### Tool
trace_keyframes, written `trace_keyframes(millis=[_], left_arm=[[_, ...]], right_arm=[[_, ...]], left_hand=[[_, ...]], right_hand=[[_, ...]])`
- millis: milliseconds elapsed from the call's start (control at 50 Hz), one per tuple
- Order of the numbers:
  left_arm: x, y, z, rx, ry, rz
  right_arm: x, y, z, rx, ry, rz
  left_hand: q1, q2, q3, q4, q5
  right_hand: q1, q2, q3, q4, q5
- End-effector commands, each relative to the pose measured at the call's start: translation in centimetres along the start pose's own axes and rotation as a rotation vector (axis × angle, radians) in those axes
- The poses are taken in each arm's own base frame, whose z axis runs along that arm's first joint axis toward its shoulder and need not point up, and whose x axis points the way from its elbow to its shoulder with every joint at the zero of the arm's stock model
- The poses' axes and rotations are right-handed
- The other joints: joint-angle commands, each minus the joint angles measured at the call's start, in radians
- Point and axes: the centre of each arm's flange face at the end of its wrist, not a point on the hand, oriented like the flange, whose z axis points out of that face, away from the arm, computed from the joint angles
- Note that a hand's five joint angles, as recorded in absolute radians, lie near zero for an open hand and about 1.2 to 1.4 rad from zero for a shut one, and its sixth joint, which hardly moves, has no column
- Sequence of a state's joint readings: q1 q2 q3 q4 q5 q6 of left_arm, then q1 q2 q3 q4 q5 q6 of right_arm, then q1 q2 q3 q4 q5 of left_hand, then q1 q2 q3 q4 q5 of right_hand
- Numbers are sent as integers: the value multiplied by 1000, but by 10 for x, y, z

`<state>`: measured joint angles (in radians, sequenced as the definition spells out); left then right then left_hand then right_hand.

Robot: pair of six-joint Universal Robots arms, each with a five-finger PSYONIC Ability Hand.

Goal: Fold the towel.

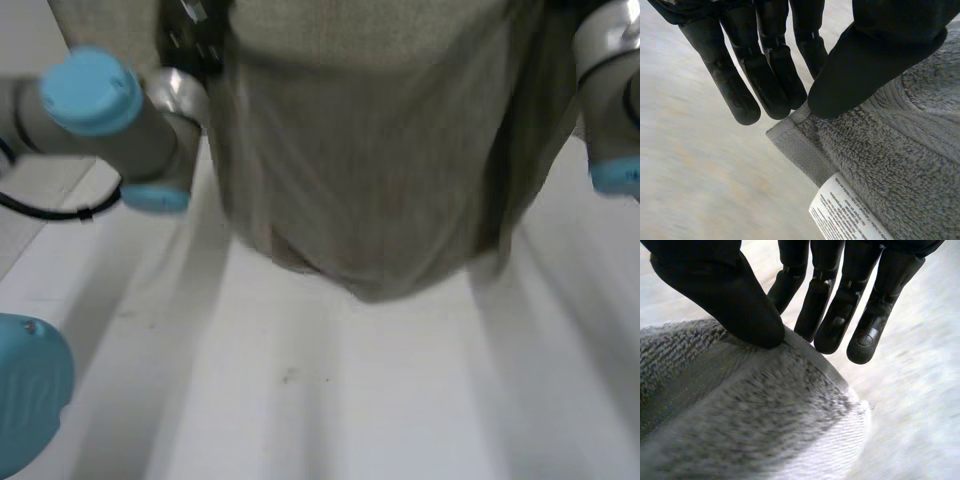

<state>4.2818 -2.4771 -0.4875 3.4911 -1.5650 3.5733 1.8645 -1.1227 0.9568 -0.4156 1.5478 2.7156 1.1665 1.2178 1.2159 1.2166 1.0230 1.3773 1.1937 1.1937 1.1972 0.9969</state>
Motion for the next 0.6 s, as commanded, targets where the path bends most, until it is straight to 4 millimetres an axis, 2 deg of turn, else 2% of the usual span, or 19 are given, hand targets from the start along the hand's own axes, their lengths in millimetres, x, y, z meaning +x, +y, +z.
trace_keyframes(millis=[20,100,160,200,220,240,260,280,300,320,340,360,380,400,420,440,460,520,600], left_arm=[[-62,-69,18,104,-217,-145],[-68,-50,-4,-68,-182,-138],[-67,-39,-16,-136,-162,-130],[-56,-13,-47,-278,-105,-121],[-56,-13,-47,-278,-105,-121],[-50,0,-65,-344,-71,-118],[-43,12,-83,-401,-32,-117],[-43,12,-83,-401,-31,-117],[-37,24,-101,-448,5,-120],[-37,24,-101,-449,5,-120],[-32,35,-118,-488,37,-122],[-29,46,-137,-533,61,-122],[-29,46,-137,-533,62,-122],[-27,55,-154,-571,78,-123],[-24,63,-171,-605,97,-126],[-24,63,-171,-605,97,-126],[-20,69,-187,-635,118,-127],[-12,76,-213,-678,159,-121],[-11,80,-229,-706,180,-93]], right_arm=[[26,-45,13,168,139,12],[20,-37,1,118,88,5],[8,-19,-18,31,-27,0],[-2,-8,-31,-26,-103,0],[-11,5,-44,-97,-173,5],[-21,19,-60,-179,-239,19],[-21,20,-60,-180,-240,20],[-29,34,-76,-262,-296,30],[-29,35,-76,-263,-297,30],[-36,49,-92,-342,-339,33],[-41,70,-109,-427,-370,24],[-42,70,-109,-428,-371,24],[-45,96,-126,-515,-393,12],[-47,115,-140,-583,-417,7],[-47,115,-141,-584,-417,6],[-50,130,-154,-643,-441,-1],[-53,144,-168,-700,-459,-5],[-56,153,-178,-739,-474,-7],[-50,165,-188,-796,-461,9]], left_hand=[[230,178,180,180,199],[230,178,180,180,199],[230,178,180,180,199],[230,178,180,180,199],[230,178,180,180,199],[230,178,180,180,199],[230,178,180,180,199],[230,178,180,180,199],[230,178,180,180,199],[230,178,180,180,199],[230,178,180,180,199],[230,178,180,180,199],[230,178,180,180,199],[230,178,180,180,199],[230,178,180,180,199],[230,178,180,180,199],[230,178,180,180,199],[230,178,180,180,199],[230,178,180,180,199]], right_hand=[[19,203,203,199,225],[19,203,203,199,225],[19,203,203,199,225],[19,203,203,199,225],[19,203,203,199,225],[19,203,203,199,225],[19,203,203,199,225],[19,203,203,199,225],[19,203,203,199,225],[19,203,203,199,225],[19,203,203,199,225],[19,203,203,199,225],[19,203,203,199,225],[19,203,203,199,225],[19,203,203,199,225],[19,203,203,199,225],[19,203,203,199,225],[19,203,203,199,225],[19,203,203,199,225]])
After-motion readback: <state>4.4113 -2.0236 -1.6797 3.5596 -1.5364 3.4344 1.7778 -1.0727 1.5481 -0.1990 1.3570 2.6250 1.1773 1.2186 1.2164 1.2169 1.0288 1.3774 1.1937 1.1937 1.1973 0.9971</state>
